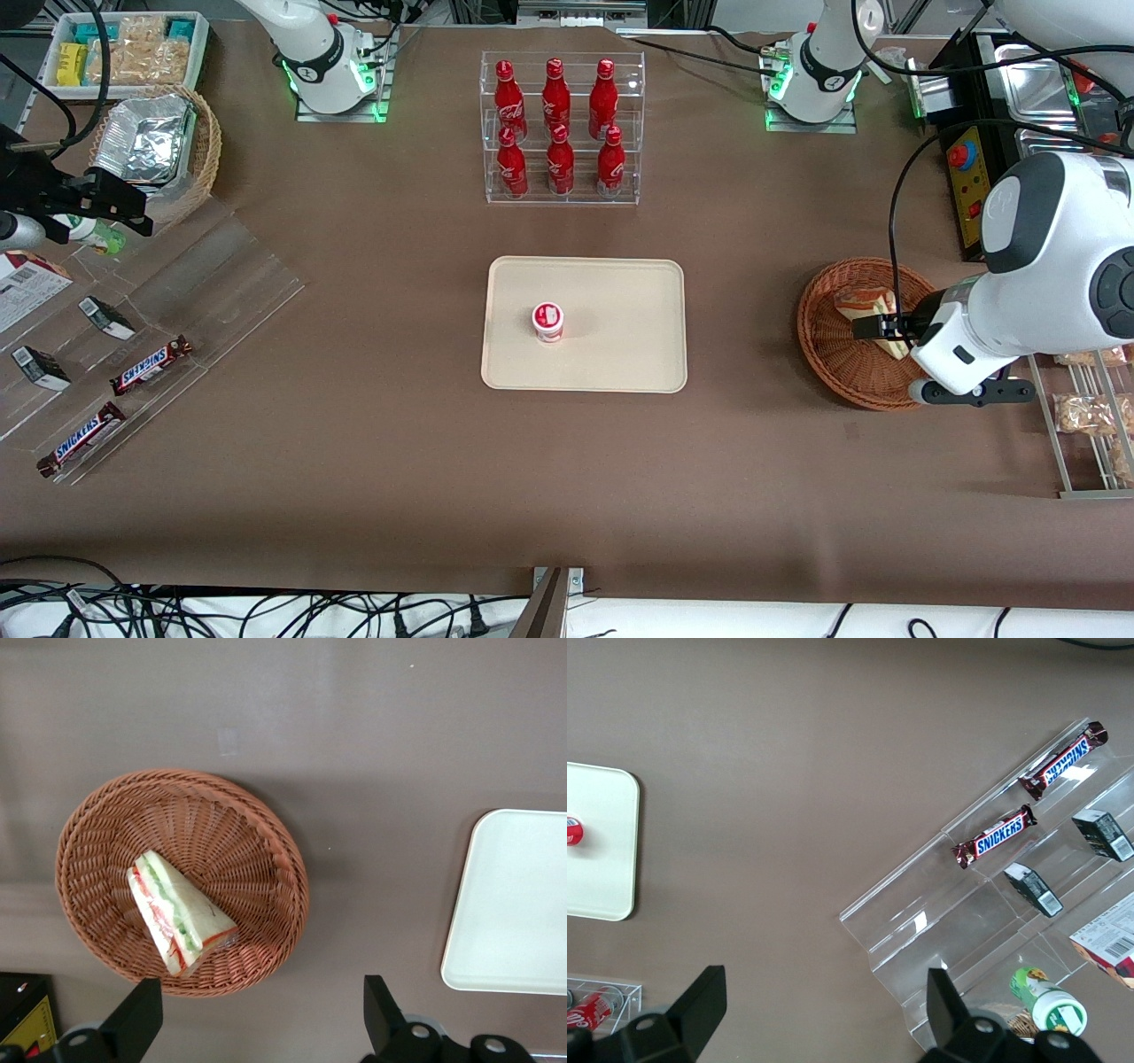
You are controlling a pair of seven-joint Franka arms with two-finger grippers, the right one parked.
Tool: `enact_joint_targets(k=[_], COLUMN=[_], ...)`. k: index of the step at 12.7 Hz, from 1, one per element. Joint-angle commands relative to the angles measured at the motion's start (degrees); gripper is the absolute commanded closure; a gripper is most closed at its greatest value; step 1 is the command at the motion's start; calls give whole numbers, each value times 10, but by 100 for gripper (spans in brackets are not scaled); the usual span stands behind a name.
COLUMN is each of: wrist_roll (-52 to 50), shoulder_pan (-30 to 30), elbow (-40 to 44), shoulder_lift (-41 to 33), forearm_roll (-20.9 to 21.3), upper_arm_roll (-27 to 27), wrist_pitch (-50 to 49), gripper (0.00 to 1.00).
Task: Place sandwich from basket to tray
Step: 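Lower the open left gripper over the sandwich in the wicker basket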
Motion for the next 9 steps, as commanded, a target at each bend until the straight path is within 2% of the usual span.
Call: enact_joint_targets(k=[1,5,9], wrist_roll=[-36,-158,-342], shoulder_pan=[21,40,44], elbow=[4,-5,-91], shoulder_lift=[-9,-2,-6], forearm_roll=[10,11,14], upper_arm_roll=[4,5,6], wrist_pitch=[-16,-6,82], gripper=[0,0,0])
